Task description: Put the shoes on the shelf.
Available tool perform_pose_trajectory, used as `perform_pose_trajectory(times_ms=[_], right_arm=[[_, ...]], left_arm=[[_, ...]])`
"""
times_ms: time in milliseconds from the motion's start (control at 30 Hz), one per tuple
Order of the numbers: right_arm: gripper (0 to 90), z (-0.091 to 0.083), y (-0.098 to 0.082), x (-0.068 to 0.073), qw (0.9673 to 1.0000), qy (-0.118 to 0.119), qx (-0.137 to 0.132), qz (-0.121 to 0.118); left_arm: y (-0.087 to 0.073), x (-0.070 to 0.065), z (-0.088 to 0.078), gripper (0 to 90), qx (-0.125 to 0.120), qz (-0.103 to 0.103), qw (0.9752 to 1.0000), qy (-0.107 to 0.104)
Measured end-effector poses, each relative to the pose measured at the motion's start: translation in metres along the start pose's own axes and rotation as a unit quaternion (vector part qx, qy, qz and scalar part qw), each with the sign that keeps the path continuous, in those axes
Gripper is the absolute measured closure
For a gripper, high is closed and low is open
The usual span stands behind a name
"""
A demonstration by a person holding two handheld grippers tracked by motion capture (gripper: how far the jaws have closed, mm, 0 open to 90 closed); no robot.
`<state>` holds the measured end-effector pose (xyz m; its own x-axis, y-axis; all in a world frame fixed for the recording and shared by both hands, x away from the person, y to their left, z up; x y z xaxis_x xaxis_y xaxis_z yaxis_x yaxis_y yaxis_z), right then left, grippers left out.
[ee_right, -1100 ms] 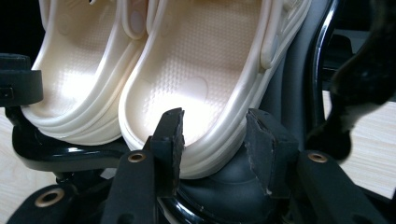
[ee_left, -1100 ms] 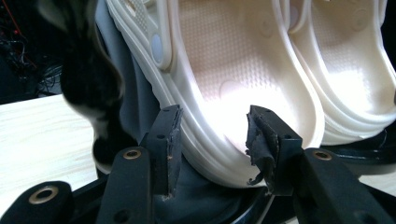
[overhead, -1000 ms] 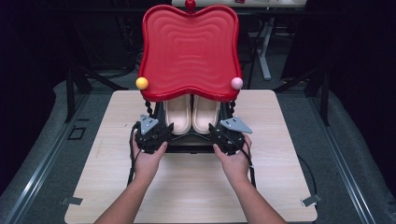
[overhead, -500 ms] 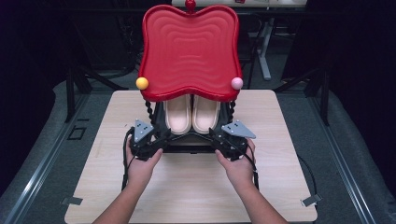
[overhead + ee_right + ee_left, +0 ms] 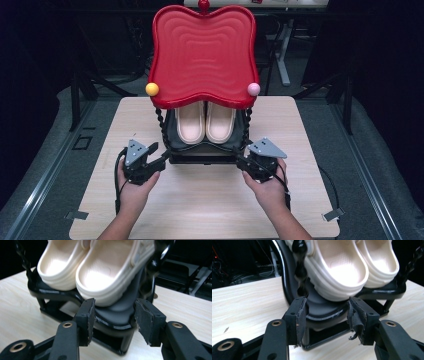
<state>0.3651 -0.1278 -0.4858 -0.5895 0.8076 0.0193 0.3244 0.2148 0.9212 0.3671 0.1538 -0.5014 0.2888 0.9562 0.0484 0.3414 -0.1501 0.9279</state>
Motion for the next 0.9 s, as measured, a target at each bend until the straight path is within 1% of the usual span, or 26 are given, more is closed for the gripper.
perform_pose_trajectory(times_ms=[33, 67, 200, 267, 300, 367, 400, 467, 500, 533, 567, 600, 633, 733, 800, 900], right_arm=[[50.0, -0.004, -0.003, -0.001, 1.0, -0.002, 0.005, -0.001], [50.0, -0.008, -0.006, -0.001, 1.0, -0.003, 0.003, -0.001], [50.0, -0.022, -0.017, -0.004, 0.9999, -0.013, 0.006, -0.008], [49.8, -0.027, -0.023, -0.005, 0.9999, -0.012, 0.004, -0.007], [49.3, -0.03, -0.026, -0.005, 0.9999, -0.009, 0.009, -0.006], [49.2, -0.033, -0.033, -0.006, 0.9999, -0.002, 0.009, -0.007], [49.2, -0.035, -0.037, -0.006, 0.9999, -0.003, 0.009, -0.007], [49.2, -0.037, -0.044, -0.007, 0.9999, -0.003, 0.011, -0.005], [49.1, -0.038, -0.047, -0.007, 1.0, -0.002, 0.008, -0.005], [49.1, -0.041, -0.051, -0.008, 0.9999, -0.003, 0.015, -0.008], [48.8, -0.042, -0.054, -0.007, 0.9999, 0.001, 0.012, -0.005], [48.4, -0.044, -0.058, -0.008, 0.9998, 0.002, 0.017, -0.007], [48.0, -0.044, -0.062, -0.008, 0.9998, 0.002, 0.02, -0.008], [47.5, -0.044, -0.073, -0.008, 0.9994, 0.005, 0.034, -0.007], [47.2, -0.043, -0.079, -0.008, 0.9992, 0.009, 0.038, -0.005], [46.4, -0.04, -0.086, -0.008, 0.999, 0.008, 0.043, -0.01]], left_arm=[[0.0, 0.0, 0.0, 49.0, 0.0, 0.0, 1.0, 0.0], [-0.005, 0.003, -0.004, 48.9, 0.002, 0.001, 1.0, 0.001], [-0.015, 0.009, -0.012, 48.8, 0.011, 0.003, 0.9999, 0.0], [-0.019, 0.012, -0.015, 48.5, 0.013, 0.002, 0.9999, -0.001], [-0.021, 0.013, -0.017, 48.3, 0.012, 0.003, 0.9999, -0.002], [-0.025, 0.015, -0.021, 47.6, 0.014, 0.008, 0.9999, -0.003], [-0.027, 0.016, -0.023, 47.4, 0.015, 0.008, 0.9999, -0.004], [-0.034, 0.018, -0.026, 47.0, 0.02, 0.009, 0.9997, -0.007], [-0.038, 0.018, -0.028, 46.8, 0.027, 0.012, 0.9995, -0.008], [-0.042, 0.018, -0.029, 46.7, 0.029, 0.013, 0.9995, -0.009], [-0.046, 0.019, -0.031, 46.5, 0.033, 0.016, 0.9993, -0.01], [-0.049, 0.019, -0.032, 46.2, 0.034, 0.014, 0.9992, -0.011], [-0.053, 0.02, -0.033, 45.8, 0.038, 0.019, 0.999, -0.012], [-0.062, 0.021, -0.035, 45.0, 0.045, 0.02, 0.9987, -0.011], [-0.067, 0.022, -0.035, 44.3, 0.047, 0.023, 0.9986, -0.011], [-0.074, 0.023, -0.034, 43.5, 0.044, 0.021, 0.9987, -0.009]])
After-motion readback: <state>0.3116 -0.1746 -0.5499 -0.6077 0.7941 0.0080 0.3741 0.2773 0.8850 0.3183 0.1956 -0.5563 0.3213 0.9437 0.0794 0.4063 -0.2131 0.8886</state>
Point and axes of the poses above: each handheld gripper's, and its own axes: z roughly forward along the jaws, y roughly out of its top, x roughly to its left, the point moved 7 cm from there along z, roughly forward along the jaws, and after that the axes turned 12 degrees about y, right-handed, at the moved point
